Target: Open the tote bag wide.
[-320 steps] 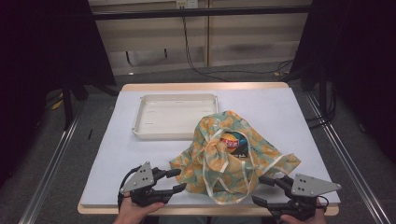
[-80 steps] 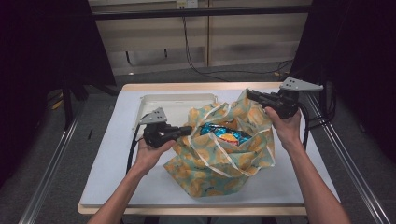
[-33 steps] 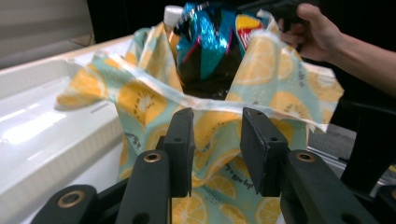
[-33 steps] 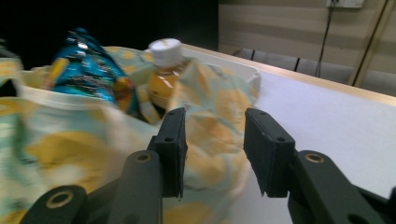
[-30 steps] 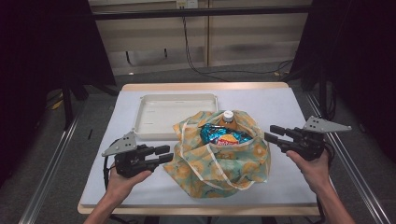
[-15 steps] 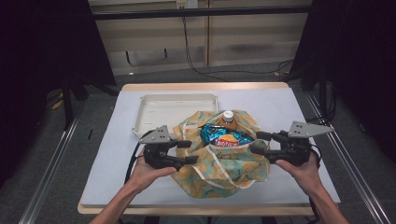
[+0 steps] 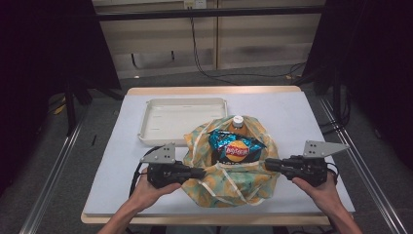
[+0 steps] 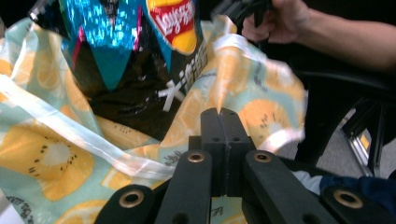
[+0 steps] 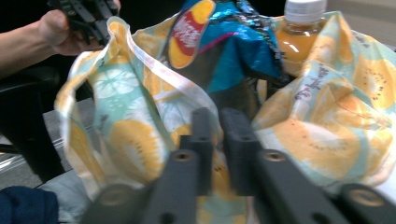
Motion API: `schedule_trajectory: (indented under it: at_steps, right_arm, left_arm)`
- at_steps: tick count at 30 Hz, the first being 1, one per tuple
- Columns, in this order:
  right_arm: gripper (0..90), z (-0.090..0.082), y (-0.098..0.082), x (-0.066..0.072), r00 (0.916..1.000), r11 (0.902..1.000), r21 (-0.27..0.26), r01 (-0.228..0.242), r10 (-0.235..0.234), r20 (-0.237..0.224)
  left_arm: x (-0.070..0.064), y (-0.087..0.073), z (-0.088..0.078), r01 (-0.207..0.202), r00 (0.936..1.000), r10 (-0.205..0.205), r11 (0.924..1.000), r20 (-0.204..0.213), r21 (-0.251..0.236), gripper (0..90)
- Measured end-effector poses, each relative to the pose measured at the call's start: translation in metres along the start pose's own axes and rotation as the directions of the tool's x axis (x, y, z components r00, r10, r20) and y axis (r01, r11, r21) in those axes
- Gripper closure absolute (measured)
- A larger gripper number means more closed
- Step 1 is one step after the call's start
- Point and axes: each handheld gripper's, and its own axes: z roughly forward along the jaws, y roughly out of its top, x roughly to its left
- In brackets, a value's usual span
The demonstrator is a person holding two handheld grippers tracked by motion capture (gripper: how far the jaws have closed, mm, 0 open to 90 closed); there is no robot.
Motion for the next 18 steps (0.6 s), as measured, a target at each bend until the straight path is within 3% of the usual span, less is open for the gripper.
schedule_trajectory:
  at_steps: [4, 8, 10, 13, 18]
  right_arm:
    - [90.0, -0.005, 0.003, 0.007, 1.0, 0.9999, -0.011, 0.006, -0.006, 0.008]
    - [90.0, -0.01, 0.002, 0.016, 1.0, 0.9998, -0.018, 0.006, -0.006, -0.003]
    - [90.0, -0.011, -0.002, 0.021, 1.0, 0.9999, -0.013, 0.005, -0.005, -0.009]
    - [90.0, -0.014, -0.008, 0.026, 0.9999, 1.0, -0.002, -0.001, 0.001, -0.011]
    - [90.0, -0.015, -0.024, 0.03, 0.9994, 0.9994, 0.017, -0.028, 0.029, -0.02]
  left_arm:
    - [-0.009, 0.002, -0.009, -0.014, 0.9999, 0.015, 0.999, 0.007, -0.042, 90.0]
    - [-0.022, 0.0, -0.012, -0.012, 0.9986, 0.015, 0.9978, 0.05, -0.065, 90.0]
    - [-0.03, -0.004, -0.008, -0.033, 0.9978, 0.035, 0.9989, 0.056, -0.035, 90.0]
    - [-0.037, -0.011, -0.002, -0.029, 0.9963, 0.029, 0.9996, 0.081, 0.002, 90.0]
    - [-0.035, -0.026, 0.01, -0.019, 0.9955, 0.013, 0.9981, 0.093, 0.059, 90.0]
